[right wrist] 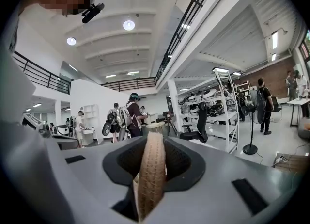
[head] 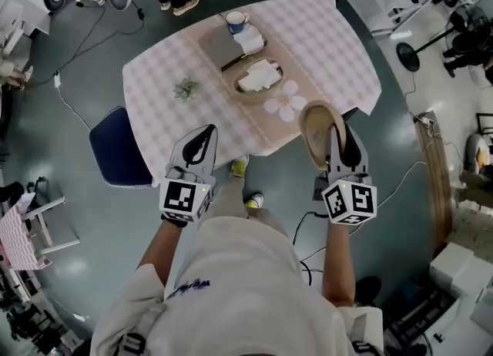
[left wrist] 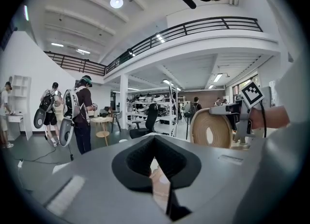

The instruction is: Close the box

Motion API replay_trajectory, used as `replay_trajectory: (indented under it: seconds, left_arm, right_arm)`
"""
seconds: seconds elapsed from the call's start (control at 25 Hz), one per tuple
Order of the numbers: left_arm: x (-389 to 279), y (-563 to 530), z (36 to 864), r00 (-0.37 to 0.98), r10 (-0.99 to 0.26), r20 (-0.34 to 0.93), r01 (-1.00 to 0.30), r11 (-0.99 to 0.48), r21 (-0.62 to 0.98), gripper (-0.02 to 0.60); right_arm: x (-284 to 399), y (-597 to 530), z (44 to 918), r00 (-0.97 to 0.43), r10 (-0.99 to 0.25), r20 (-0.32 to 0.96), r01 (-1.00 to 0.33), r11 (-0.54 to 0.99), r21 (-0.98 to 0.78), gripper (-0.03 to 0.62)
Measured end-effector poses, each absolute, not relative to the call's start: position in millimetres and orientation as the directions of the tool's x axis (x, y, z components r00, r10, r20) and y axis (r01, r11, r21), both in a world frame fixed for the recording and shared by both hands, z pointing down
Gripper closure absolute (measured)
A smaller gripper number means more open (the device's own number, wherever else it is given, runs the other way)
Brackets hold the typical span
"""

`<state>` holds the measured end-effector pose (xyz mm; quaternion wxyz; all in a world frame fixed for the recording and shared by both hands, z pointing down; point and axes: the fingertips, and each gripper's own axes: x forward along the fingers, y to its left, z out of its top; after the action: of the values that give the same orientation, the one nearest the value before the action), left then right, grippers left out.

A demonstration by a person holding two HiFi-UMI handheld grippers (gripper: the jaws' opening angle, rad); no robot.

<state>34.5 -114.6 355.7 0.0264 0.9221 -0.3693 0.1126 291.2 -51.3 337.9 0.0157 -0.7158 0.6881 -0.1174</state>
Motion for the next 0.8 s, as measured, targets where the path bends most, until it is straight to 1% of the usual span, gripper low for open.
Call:
replay_trajectory:
  seconds: [0.44, 0.6, 0.8]
  left_arm:
    - [39.4, -185.9, 370.6, 0.725, -0.641, 0.251, -0.661, -0.75, -0.006, 0.581]
    - [40.7, -207.2, 398.9, 0.725, -0.636, 0.264, -0.668, -0.743, 0.043, 0.581]
    - [38.2, -232.6, 431.1, 0.709, -0.636, 0.305, -0.681, -0.729, 0.064, 0.581]
  right_arm:
    - [298.1, -134.9, 361.0, 0.007, -0.976, 0.216, -0.985, -0.045, -0.169, 0.493]
    - [303.9, -161.8, 380.1, 0.014, -0.965, 0.262, -0.987, -0.055, -0.151, 0.493]
    - [301.5, -201.0, 394.0, -0.003, -0.958, 0.287, -0.996, -0.022, -0.084, 0.493]
